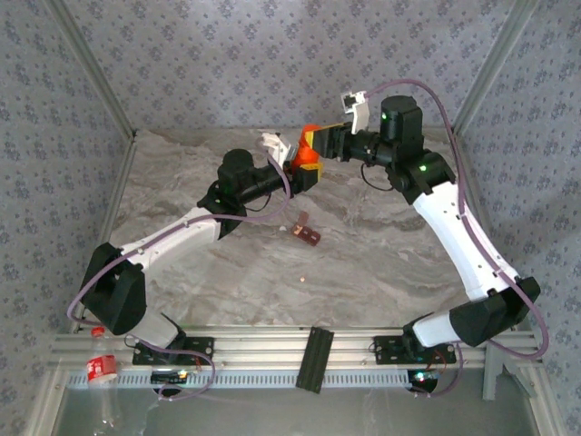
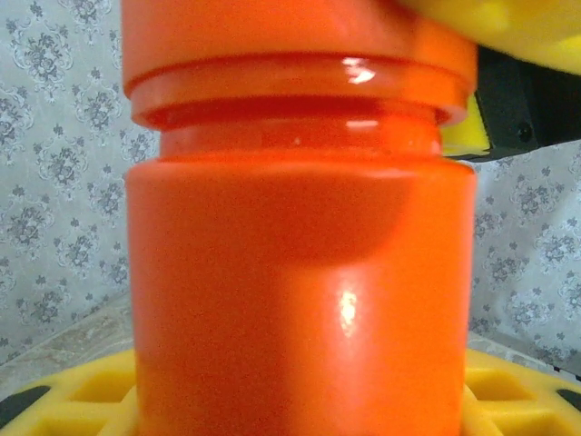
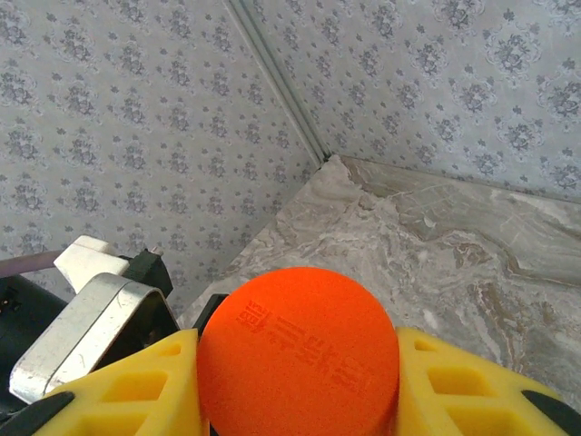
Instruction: Sort the pills into containers
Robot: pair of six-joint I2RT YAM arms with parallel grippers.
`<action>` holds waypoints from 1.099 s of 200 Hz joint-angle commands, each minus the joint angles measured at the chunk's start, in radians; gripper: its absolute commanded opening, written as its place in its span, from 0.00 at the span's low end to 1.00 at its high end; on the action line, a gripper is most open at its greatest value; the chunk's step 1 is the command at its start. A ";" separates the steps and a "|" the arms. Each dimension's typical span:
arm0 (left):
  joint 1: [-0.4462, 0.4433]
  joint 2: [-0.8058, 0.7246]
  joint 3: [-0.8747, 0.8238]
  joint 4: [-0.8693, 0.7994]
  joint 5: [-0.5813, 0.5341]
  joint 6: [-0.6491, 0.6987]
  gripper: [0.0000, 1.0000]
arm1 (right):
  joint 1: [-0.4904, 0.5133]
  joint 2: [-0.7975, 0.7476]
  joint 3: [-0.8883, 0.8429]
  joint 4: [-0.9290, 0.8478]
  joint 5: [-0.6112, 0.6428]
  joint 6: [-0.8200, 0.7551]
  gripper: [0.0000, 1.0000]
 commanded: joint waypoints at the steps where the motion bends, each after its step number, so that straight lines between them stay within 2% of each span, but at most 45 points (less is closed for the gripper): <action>1: -0.010 -0.026 0.052 0.118 -0.004 0.023 0.00 | 0.058 -0.001 -0.036 -0.103 -0.024 0.046 0.33; 48: -0.011 -0.024 0.051 0.101 -0.033 0.045 0.00 | 0.098 -0.004 -0.057 -0.096 0.131 0.132 0.34; 98: -0.011 -0.025 0.044 0.103 -0.044 0.045 0.00 | 0.124 -0.008 -0.073 -0.063 0.180 0.164 0.38; 124: -0.011 -0.024 0.043 0.103 -0.045 0.046 0.00 | 0.106 -0.019 -0.042 -0.082 0.168 0.155 0.54; 141: -0.011 -0.022 0.043 0.103 -0.045 0.045 0.00 | 0.067 -0.037 -0.023 -0.070 0.134 0.156 0.69; 166: -0.011 -0.022 0.043 0.103 -0.042 0.043 0.00 | 0.000 -0.092 -0.019 -0.032 0.068 0.172 0.85; 197: -0.011 -0.024 0.043 0.100 -0.032 0.045 0.00 | -0.090 -0.179 -0.053 0.002 -0.020 0.172 0.94; 220: -0.009 -0.023 0.046 0.099 0.002 0.038 0.00 | -0.169 -0.195 -0.082 0.058 -0.154 0.160 0.96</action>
